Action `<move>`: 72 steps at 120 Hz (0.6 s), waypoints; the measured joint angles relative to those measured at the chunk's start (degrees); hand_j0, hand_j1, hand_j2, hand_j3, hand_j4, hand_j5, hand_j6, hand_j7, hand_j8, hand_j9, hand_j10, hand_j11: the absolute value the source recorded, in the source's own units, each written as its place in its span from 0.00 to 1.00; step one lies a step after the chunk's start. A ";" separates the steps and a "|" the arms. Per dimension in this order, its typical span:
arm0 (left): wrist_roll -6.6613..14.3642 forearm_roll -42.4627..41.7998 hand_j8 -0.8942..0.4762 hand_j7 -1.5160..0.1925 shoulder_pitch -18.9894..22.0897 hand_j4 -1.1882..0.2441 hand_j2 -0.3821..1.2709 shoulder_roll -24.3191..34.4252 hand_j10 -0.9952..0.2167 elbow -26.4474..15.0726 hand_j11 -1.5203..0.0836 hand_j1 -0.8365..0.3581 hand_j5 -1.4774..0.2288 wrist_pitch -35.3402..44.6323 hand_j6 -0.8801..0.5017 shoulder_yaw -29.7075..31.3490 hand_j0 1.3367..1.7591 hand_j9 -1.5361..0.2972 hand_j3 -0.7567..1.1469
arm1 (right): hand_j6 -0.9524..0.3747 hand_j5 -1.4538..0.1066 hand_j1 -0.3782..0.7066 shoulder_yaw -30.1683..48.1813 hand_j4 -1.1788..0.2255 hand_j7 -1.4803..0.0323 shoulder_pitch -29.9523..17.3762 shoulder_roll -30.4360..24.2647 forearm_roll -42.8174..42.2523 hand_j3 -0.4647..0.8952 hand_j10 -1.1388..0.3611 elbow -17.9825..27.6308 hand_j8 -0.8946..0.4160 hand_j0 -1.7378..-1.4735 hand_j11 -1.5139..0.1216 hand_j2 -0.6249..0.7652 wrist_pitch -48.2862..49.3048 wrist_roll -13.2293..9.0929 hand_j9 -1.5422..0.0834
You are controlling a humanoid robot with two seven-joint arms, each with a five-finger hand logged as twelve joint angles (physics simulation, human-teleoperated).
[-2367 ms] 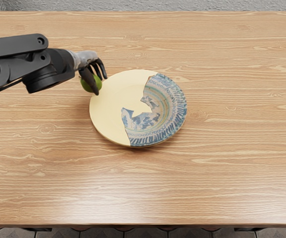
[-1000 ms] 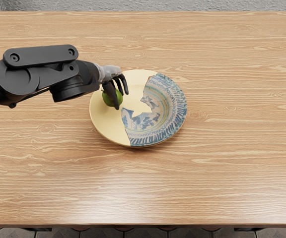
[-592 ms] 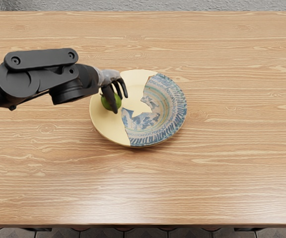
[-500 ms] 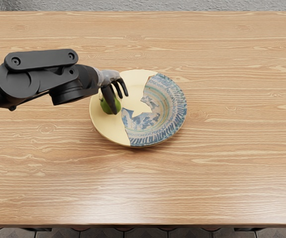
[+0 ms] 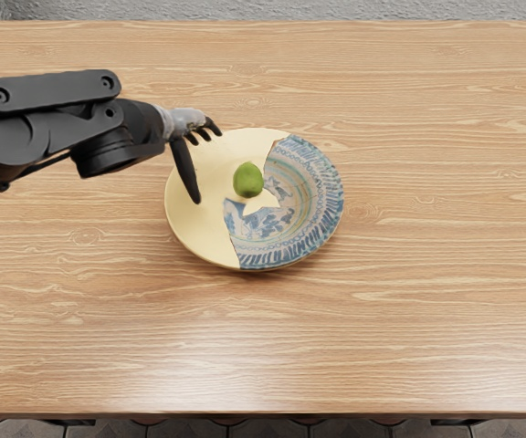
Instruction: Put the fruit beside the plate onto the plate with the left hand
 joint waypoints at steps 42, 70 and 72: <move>-0.28 -9.56 0.63 0.86 0.17 0.80 0.24 18.91 0.79 -6.63 0.92 0.96 0.84 -2.47 0.61 -9.53 0.76 0.81 0.40 | 0.71 0.92 0.05 0.00 0.83 0.96 0.00 0.00 0.00 0.34 0.75 0.00 0.67 0.30 0.91 0.45 0.00 0.00 0.94; -0.22 -37.43 0.64 0.87 2.76 0.82 0.23 32.20 0.81 -10.09 0.93 0.98 0.85 -19.72 0.62 -12.64 0.76 0.83 0.40 | 0.71 0.92 0.05 0.00 0.83 0.96 0.00 0.00 0.00 0.34 0.75 0.00 0.67 0.30 0.91 0.45 0.00 0.00 0.94; -0.20 -38.31 0.64 0.87 3.11 0.82 0.23 32.83 0.81 -10.18 0.93 0.98 0.85 -20.96 0.62 -12.71 0.76 0.83 0.40 | 0.71 0.92 0.05 0.00 0.83 0.96 0.00 0.00 0.00 0.34 0.75 0.00 0.67 0.30 0.91 0.45 0.00 0.00 0.94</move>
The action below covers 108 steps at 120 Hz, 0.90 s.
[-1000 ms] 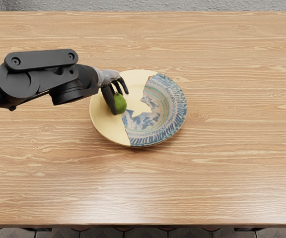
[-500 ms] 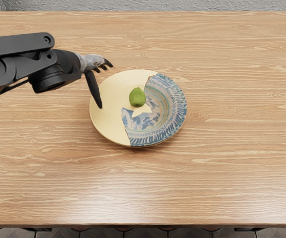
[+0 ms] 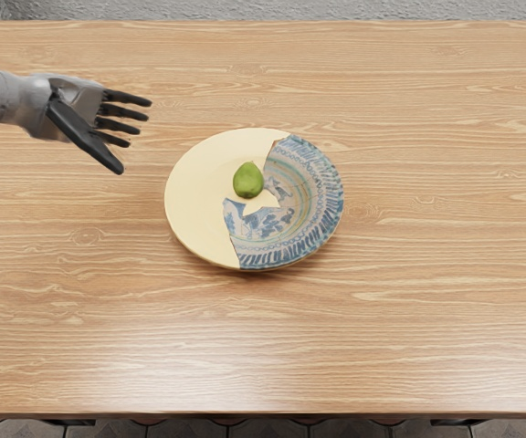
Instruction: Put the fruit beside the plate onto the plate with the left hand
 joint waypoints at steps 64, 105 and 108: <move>-0.32 -4.83 0.65 0.88 1.12 0.83 0.23 4.05 0.82 -1.80 0.94 0.99 0.86 -10.48 0.63 -0.45 0.76 0.83 0.40 | 0.71 0.92 0.05 0.00 0.83 0.96 0.00 0.00 0.00 0.34 0.75 0.00 0.67 0.30 0.91 0.45 0.00 0.00 0.94; -0.33 -4.85 0.65 0.88 1.12 0.83 0.23 4.05 0.82 -1.81 0.94 0.99 0.86 -10.55 0.63 -0.46 0.76 0.83 0.40 | 0.71 0.92 0.05 0.00 0.83 0.96 0.00 0.00 0.00 0.34 0.75 0.00 0.67 0.30 0.91 0.45 0.00 0.00 0.94; -0.33 -4.85 0.65 0.88 1.12 0.83 0.23 4.05 0.82 -1.81 0.94 0.99 0.86 -10.55 0.63 -0.46 0.76 0.83 0.40 | 0.71 0.92 0.05 0.00 0.83 0.96 0.00 0.00 0.00 0.34 0.75 0.00 0.67 0.30 0.91 0.45 0.00 0.00 0.94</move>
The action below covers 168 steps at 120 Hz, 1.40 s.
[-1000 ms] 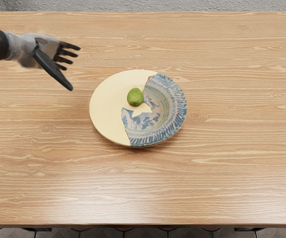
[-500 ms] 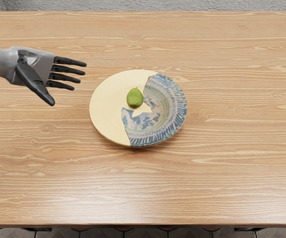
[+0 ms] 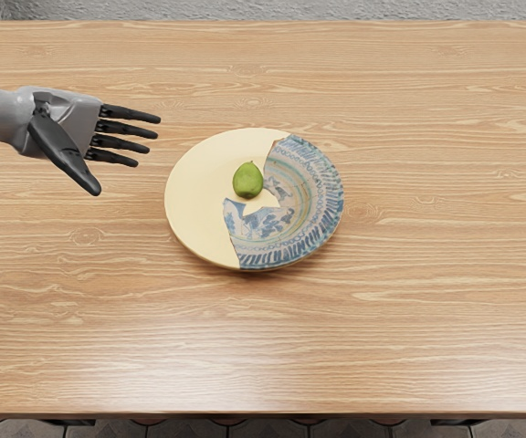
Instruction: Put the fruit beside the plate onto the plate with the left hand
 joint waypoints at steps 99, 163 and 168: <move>0.00 0.00 0.65 0.88 0.00 0.83 0.23 0.00 0.82 0.00 0.94 0.99 0.86 0.00 0.63 0.00 0.76 0.83 0.40 | 0.71 0.92 0.05 0.00 0.83 0.96 0.00 0.00 0.00 0.34 0.75 0.00 0.67 0.30 0.91 0.45 0.00 0.00 0.94; 0.00 0.00 0.65 0.88 0.00 0.83 0.23 0.00 0.82 0.00 0.94 0.99 0.86 0.00 0.63 0.00 0.76 0.83 0.40 | 0.71 0.92 0.05 0.00 0.83 0.96 0.00 0.00 0.00 0.34 0.75 0.00 0.67 0.30 0.91 0.45 0.00 0.00 0.94; 0.00 0.00 0.65 0.88 0.00 0.83 0.23 0.00 0.82 0.00 0.94 0.99 0.86 0.00 0.63 0.00 0.76 0.83 0.40 | 0.71 0.92 0.05 0.00 0.83 0.96 0.00 0.00 0.00 0.34 0.75 0.00 0.67 0.30 0.91 0.45 0.00 0.00 0.94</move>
